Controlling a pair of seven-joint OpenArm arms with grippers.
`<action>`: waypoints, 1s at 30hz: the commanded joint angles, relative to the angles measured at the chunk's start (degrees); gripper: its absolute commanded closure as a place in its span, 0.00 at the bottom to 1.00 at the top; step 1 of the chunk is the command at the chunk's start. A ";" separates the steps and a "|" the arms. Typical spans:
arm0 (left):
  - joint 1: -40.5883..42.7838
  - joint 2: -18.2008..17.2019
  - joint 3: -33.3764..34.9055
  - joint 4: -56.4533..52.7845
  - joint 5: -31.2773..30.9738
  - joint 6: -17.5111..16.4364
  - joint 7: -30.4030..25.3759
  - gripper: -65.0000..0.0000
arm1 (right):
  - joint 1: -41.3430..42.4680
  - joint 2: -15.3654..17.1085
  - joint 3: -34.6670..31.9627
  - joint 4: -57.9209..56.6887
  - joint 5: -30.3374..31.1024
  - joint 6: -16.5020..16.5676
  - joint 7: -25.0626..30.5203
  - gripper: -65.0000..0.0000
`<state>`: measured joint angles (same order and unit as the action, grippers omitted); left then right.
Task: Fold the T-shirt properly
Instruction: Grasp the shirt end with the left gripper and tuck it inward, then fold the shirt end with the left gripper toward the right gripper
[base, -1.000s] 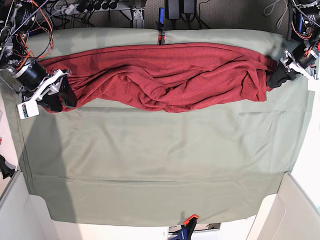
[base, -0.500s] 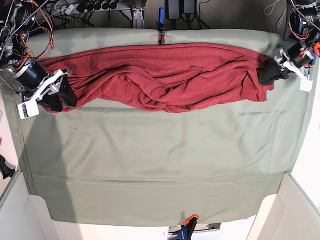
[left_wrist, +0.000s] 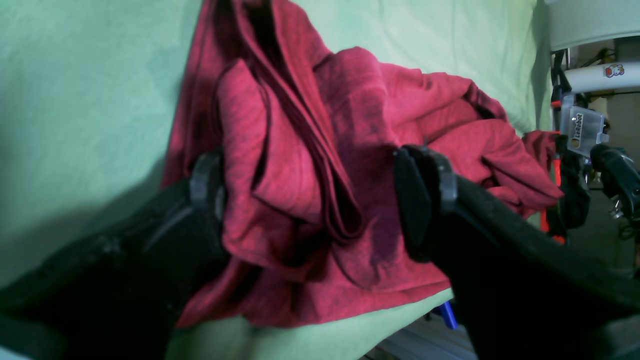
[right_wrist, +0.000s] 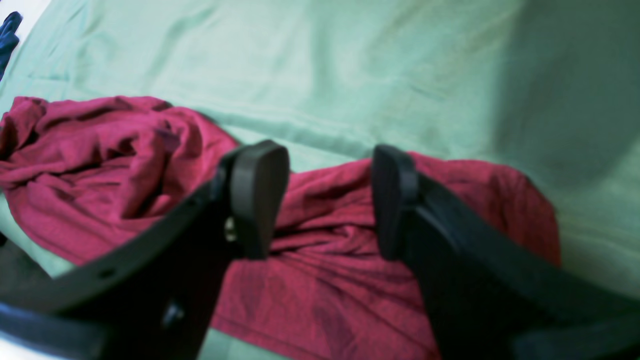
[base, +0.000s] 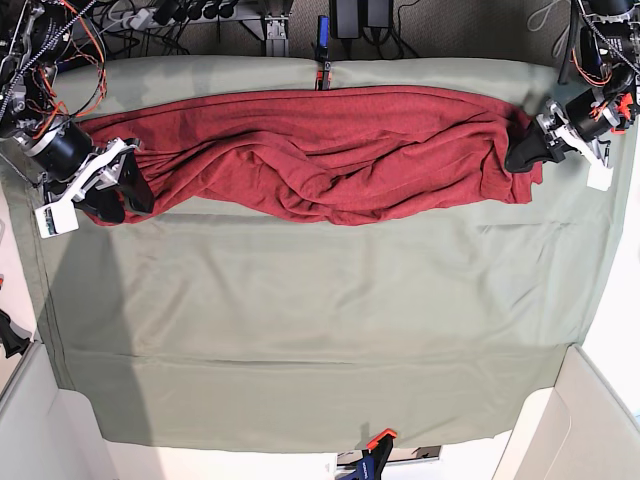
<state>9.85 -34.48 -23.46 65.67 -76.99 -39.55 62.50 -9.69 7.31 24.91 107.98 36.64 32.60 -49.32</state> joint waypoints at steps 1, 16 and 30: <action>-0.17 -0.92 0.90 0.66 0.20 -0.45 0.50 0.27 | 0.46 0.57 0.20 1.07 1.31 0.15 1.31 0.53; -0.15 -0.44 5.46 0.70 11.74 -0.45 -5.73 0.92 | 0.46 0.57 0.20 1.07 1.31 0.15 1.33 0.53; -0.46 -0.74 -8.31 1.14 16.41 -0.45 -11.32 1.00 | 0.46 0.59 0.20 1.07 1.09 0.15 1.55 0.53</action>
<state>9.87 -33.54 -31.40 66.11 -59.55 -39.88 52.29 -9.69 7.46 24.91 108.01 36.42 32.60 -49.12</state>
